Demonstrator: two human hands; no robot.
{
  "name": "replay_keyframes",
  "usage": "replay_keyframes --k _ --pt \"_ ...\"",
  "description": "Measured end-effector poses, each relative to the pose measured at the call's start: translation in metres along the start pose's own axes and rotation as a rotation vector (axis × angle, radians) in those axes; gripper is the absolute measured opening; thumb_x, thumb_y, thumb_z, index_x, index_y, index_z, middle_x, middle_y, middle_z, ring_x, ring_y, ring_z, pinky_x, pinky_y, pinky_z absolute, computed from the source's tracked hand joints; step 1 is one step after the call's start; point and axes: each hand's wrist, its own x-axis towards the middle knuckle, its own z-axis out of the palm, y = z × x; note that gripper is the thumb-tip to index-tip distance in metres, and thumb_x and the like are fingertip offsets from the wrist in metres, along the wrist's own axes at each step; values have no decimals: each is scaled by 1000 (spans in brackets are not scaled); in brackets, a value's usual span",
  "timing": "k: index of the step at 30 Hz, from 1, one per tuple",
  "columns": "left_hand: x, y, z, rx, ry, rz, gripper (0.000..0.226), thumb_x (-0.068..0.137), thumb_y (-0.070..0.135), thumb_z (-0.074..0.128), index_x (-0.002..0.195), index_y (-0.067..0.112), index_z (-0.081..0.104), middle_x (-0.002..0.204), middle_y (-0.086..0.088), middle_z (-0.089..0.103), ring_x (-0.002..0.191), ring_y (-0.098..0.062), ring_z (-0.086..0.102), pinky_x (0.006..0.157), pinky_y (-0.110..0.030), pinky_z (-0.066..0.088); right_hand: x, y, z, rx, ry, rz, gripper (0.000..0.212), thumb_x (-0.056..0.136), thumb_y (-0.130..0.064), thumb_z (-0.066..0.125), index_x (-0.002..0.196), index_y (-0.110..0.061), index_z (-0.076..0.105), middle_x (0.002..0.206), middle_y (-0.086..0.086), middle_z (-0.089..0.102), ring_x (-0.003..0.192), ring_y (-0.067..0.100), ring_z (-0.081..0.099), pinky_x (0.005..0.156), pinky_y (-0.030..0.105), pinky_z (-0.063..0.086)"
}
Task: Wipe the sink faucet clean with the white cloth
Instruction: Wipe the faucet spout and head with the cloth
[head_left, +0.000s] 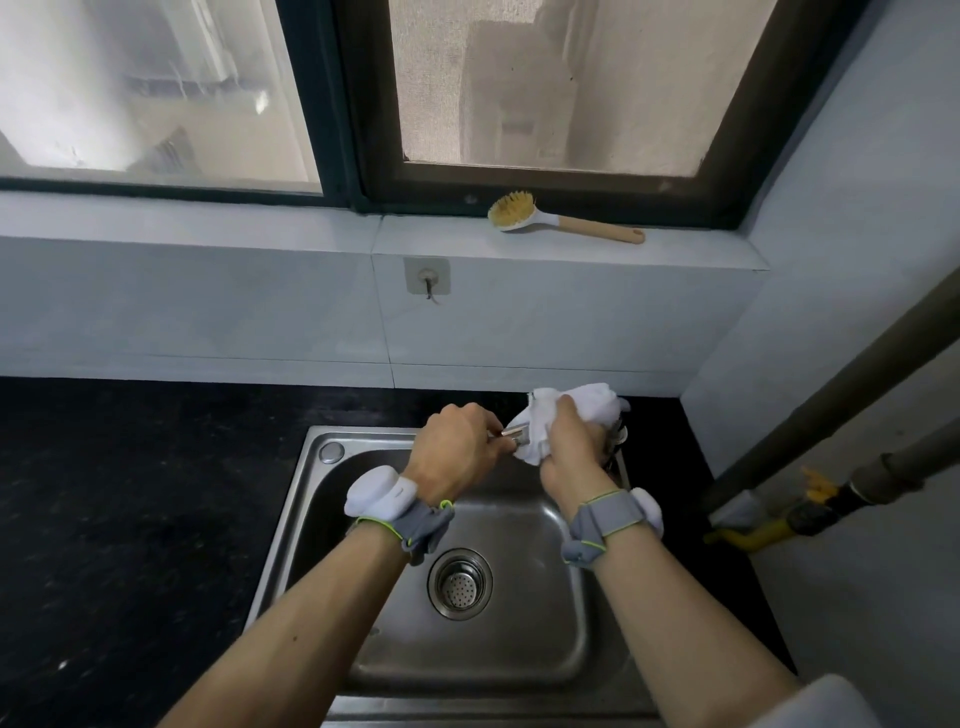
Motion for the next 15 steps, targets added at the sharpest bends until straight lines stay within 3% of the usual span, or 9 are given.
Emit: replay_keyframes --k 3,5,8,10,11,13,15 --pt "1 0 -1 30 -2 18 26 85 43 62 98 25 75 87 -5 77 87 -28 71 79 -38 57 -10 10 6 -60 16 33 38 88 -26 63 116 -3 54 110 10 62 95 26 61 84 34 51" --pt "0 2 0 137 15 48 24 89 40 58 97 23 73 92 -7 75 89 -33 69 72 -35 53 -17 10 10 -85 12 52 27 87 -25 63 104 -8 54 105 11 63 92 26 62 83 35 52" --pt "-4 7 1 340 58 100 25 96 31 50 107 18 69 105 -12 70 96 -37 65 68 -34 40 -18 11 9 -47 -15 91 23 86 -22 63 97 -4 54 91 10 62 84 26 63 66 31 56" --pt "-4 9 2 405 71 111 25 96 28 51 111 17 67 109 -12 68 99 -36 64 69 -35 39 -23 8 4 -19 -56 106 19 87 -20 63 97 -7 54 78 4 59 70 21 59 50 20 49" --pt "-4 10 2 416 71 108 25 95 27 51 112 17 67 110 -11 68 100 -36 64 70 -35 40 -23 9 1 -2 -86 119 21 86 -21 66 98 -8 54 76 2 57 67 17 57 51 21 48" --pt "-1 11 3 414 61 99 25 94 26 53 112 17 67 111 -11 68 102 -36 64 72 -36 43 -22 11 -11 67 -187 153 25 86 -22 70 102 -9 56 84 3 62 69 14 61 58 26 50" --pt "1 12 3 410 55 102 26 94 27 54 113 16 67 112 -12 68 103 -37 64 75 -37 46 -23 16 -24 210 -318 211 26 87 -18 70 106 -5 60 100 12 68 72 23 70 58 35 57"
